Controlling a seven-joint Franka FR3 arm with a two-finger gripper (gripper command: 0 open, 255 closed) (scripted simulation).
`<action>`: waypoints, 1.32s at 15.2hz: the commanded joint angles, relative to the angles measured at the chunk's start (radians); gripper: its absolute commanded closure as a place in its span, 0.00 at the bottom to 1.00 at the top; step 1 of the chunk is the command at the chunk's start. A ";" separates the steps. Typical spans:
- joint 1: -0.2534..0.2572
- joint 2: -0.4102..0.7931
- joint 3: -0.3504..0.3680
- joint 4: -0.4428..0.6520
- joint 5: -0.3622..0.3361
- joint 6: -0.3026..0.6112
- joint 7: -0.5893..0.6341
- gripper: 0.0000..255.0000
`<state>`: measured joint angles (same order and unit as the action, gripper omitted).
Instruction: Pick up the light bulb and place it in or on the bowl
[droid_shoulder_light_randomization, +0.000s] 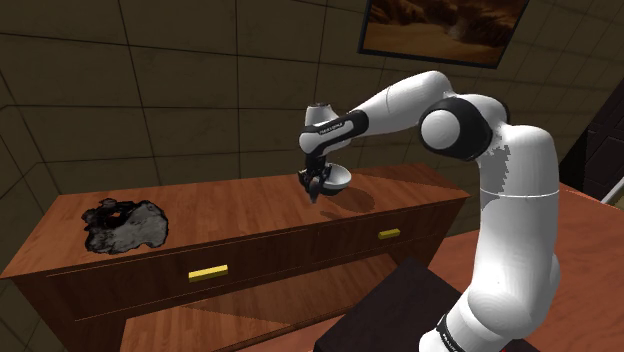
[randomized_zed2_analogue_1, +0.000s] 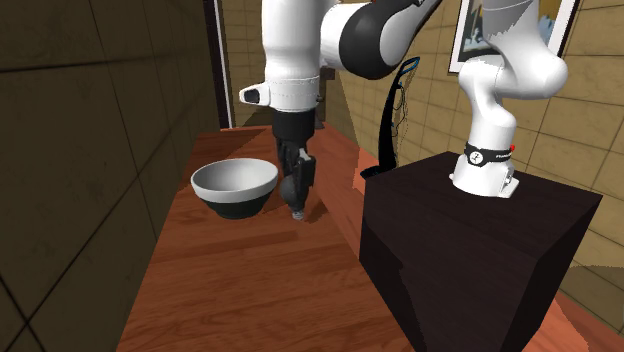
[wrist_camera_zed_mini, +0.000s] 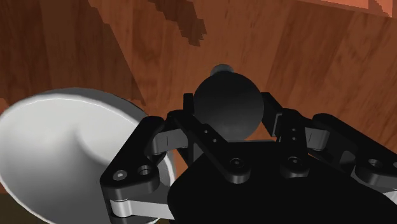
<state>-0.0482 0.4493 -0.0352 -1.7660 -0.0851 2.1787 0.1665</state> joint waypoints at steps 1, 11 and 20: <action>0.001 -0.013 0.001 0.011 0.001 -0.023 -0.001 1.00; 0.002 -0.071 0.001 0.063 0.004 -0.134 -0.010 1.00; 0.002 -0.109 0.002 0.131 0.006 -0.240 -0.018 1.00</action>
<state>-0.0461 0.3432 -0.0338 -1.6437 -0.0793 1.9512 0.1496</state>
